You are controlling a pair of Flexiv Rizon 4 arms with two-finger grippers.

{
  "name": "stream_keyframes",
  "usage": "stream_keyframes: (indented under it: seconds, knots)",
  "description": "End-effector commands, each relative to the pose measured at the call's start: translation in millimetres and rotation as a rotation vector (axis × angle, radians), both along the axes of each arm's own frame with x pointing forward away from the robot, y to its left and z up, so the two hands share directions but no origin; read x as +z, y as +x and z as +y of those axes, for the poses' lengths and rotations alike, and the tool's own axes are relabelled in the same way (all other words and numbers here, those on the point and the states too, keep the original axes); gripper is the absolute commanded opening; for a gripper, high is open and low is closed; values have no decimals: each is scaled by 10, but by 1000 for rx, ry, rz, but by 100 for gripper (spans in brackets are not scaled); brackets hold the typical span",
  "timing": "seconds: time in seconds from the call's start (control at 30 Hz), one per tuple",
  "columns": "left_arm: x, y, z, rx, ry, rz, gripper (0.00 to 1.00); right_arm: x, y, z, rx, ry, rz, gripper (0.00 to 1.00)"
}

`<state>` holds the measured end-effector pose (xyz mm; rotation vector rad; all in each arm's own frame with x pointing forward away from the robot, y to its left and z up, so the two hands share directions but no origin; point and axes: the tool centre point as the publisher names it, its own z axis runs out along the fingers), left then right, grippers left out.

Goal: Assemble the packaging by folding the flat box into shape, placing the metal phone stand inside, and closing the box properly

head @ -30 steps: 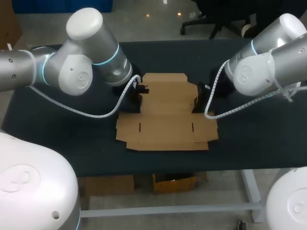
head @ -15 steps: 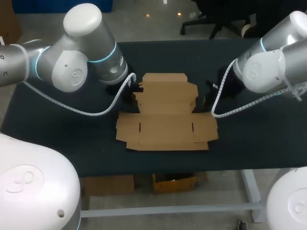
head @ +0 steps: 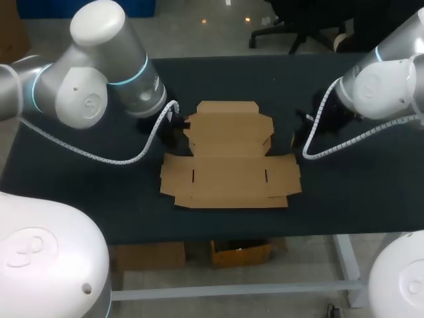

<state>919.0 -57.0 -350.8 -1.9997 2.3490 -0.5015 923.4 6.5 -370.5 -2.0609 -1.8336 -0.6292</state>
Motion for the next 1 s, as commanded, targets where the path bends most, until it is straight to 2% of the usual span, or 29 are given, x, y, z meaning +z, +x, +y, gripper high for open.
stream_keyframes:
  seconds: [0.03,0.57,1.0]
  knots:
    - [83,-214,57,-2,-3,-18,0,117,-162,-57,1,-5,-2,0]
    - [153,-790,128,-8,-13,-10,0,191,-738,-170,1,-24,26,0]
    - [97,-1230,190,-37,-30,12,0,155,-1150,-211,0,-48,27,0]
